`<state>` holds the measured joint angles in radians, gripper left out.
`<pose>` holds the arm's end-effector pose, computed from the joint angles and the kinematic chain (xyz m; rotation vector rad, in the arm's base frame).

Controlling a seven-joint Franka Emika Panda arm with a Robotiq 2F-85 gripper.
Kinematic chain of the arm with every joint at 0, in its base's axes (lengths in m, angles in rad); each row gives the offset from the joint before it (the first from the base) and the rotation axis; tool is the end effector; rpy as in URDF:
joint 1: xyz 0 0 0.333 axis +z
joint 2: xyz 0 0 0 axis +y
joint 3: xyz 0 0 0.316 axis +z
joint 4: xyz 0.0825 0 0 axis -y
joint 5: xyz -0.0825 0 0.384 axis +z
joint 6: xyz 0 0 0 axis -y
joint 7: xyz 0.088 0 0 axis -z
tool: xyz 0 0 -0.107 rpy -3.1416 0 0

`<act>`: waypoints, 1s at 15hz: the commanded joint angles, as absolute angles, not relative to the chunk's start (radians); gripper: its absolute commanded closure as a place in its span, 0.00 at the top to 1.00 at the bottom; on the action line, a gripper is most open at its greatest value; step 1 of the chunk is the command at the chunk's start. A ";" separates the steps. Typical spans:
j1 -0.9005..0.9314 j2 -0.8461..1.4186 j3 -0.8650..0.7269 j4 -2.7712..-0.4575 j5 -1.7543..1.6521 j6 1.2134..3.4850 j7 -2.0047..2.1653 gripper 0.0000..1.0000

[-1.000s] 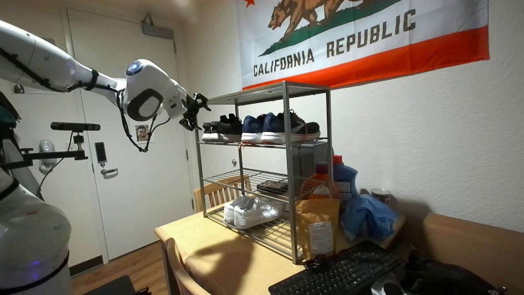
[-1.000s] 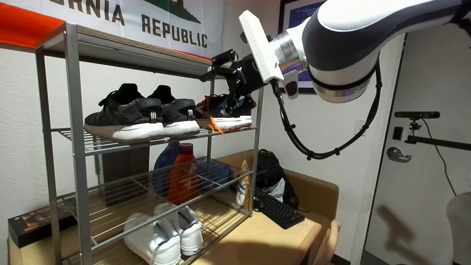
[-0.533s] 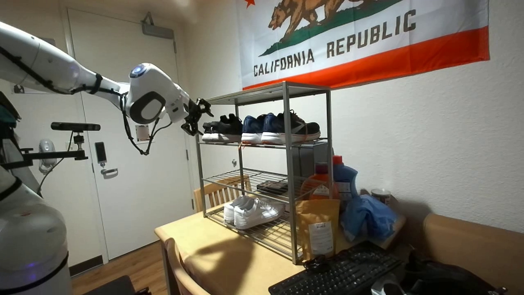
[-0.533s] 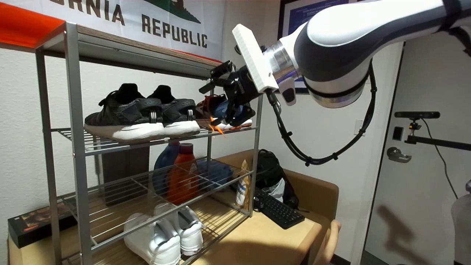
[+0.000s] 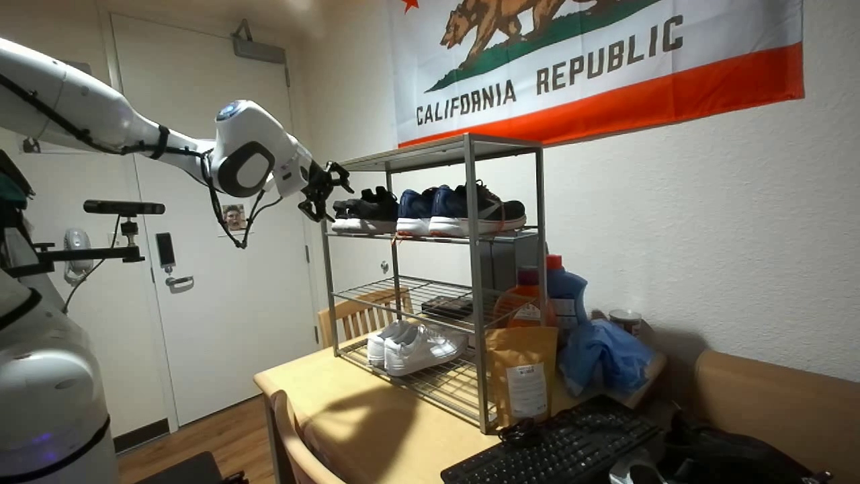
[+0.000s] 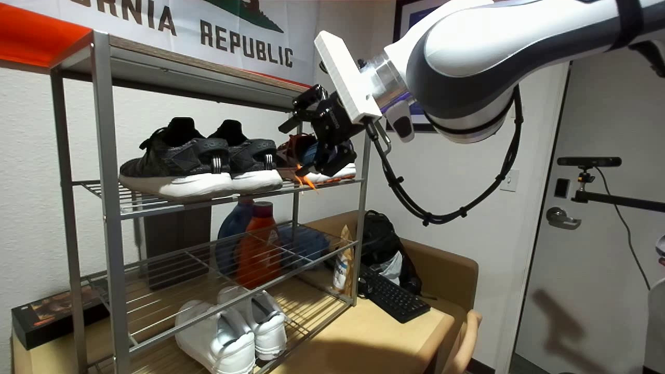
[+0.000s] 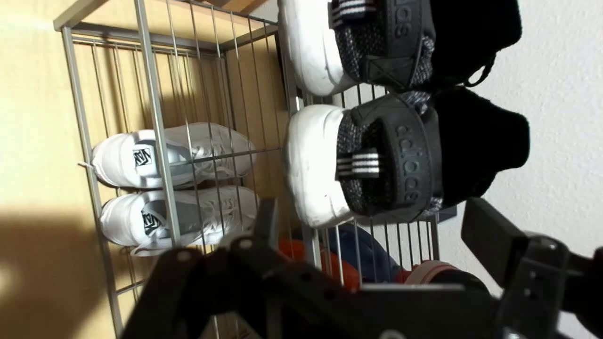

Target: Move the black shoe from the third shelf and put it on top of the shoe rack

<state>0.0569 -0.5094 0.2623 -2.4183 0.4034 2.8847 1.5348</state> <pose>0.4264 0.1378 0.6023 -1.6116 1.5294 -0.5534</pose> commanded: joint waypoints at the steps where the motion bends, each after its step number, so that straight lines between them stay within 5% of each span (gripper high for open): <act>1: 0.047 -0.528 0.273 -2.368 0.376 2.819 1.587 1.00; 15: -0.039 -0.352 0.310 -2.119 0.168 2.652 1.793 1.00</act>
<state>-0.0169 -0.4111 0.2841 -2.1892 0.2218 2.7003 1.7233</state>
